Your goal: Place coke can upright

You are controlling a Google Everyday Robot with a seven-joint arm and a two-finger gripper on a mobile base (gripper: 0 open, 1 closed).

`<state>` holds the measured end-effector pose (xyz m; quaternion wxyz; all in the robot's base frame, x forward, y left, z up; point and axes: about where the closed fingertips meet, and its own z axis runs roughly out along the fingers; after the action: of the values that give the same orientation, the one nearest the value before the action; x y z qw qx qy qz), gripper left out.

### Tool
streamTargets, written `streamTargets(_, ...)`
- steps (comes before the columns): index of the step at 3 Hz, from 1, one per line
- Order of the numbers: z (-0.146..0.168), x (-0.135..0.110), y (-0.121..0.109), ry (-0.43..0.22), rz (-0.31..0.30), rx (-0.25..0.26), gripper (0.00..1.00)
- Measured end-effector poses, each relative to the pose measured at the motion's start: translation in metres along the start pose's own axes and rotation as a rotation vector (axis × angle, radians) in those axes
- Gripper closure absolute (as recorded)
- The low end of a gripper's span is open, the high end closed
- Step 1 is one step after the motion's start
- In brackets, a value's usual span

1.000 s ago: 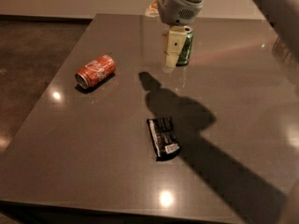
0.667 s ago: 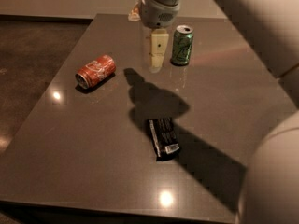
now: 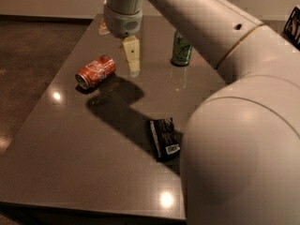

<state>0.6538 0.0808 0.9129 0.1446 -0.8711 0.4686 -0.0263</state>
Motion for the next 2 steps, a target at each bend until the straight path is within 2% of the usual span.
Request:
streamTargets(1, 0.030, -0.033, -0.012, 0.025, -0.128, -0.075, 0.00)
streamTargets(2, 0.047, -0.049, -0.019, 0.051, -0.206, -0.120, 0.00)
